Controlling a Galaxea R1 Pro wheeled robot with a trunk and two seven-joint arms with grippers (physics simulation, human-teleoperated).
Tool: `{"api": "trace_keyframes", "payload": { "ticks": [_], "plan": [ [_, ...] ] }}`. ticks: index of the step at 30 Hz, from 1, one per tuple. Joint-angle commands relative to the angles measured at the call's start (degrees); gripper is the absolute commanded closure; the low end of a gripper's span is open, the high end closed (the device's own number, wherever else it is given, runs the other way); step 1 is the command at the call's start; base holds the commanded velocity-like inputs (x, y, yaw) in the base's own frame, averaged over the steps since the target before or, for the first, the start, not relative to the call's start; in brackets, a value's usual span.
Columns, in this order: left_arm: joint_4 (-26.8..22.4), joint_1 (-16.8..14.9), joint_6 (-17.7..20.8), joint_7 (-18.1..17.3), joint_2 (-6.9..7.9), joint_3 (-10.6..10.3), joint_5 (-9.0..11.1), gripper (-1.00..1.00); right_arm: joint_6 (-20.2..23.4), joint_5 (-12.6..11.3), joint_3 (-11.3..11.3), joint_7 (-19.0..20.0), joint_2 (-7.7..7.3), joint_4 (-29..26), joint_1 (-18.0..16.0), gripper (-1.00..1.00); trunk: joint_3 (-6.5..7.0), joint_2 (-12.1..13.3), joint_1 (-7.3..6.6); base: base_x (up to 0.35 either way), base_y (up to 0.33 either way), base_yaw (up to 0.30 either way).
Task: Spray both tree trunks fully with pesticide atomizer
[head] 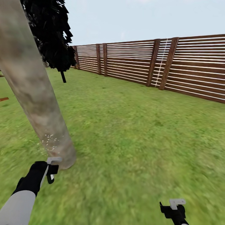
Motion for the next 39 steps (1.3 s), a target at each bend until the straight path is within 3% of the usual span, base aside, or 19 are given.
{"api": "trace_keyframes", "payload": {
  "ticks": [1,4,7,9,17,33,39],
  "plan": [
    [0.00,0.08,-0.10,0.04,-0.01,0.04,0.00,1.00,0.00,0.00,0.00,-0.02,0.00,-0.01,0.00,-1.00,0.00,0.00,0.00,0.114,-0.262,0.185],
    [0.16,0.24,-0.29,0.26,-0.04,0.73,-0.04,1.00,0.00,-0.01,0.00,-0.04,0.00,-0.02,0.00,-1.00,0.00,0.00,0.00,0.135,-0.262,0.260],
    [3.29,0.36,-4.48,0.55,0.27,5.23,-0.26,1.00,0.00,0.03,0.02,0.03,0.07,0.02,0.00,-1.00,0.00,0.00,0.00,0.144,-0.262,0.275],
    [6.89,0.40,-7.35,4.29,0.24,6.58,-0.10,1.00,0.00,0.05,0.02,0.04,0.09,0.00,0.00,-1.00,0.00,0.00,0.00,0.169,-0.249,0.278],
    [6.65,0.27,-7.69,5.07,-1.14,6.62,0.11,1.00,0.00,0.08,0.01,-0.04,0.04,0.07,0.00,-1.00,0.00,0.00,0.00,0.238,-0.189,0.086],
    [6.62,0.22,-7.72,5.16,-1.08,6.33,-0.21,1.00,0.00,0.08,0.09,0.04,0.17,0.24,0.00,-1.00,0.00,0.00,0.00,0.044,-0.268,0.000],
    [6.67,0.22,-7.65,5.16,-0.34,6.82,-0.27,1.00,0.00,0.08,0.09,-0.04,0.16,0.24,0.00,-1.00,0.00,0.00,0.00,0.059,-0.267,0.145]
  ]
}}
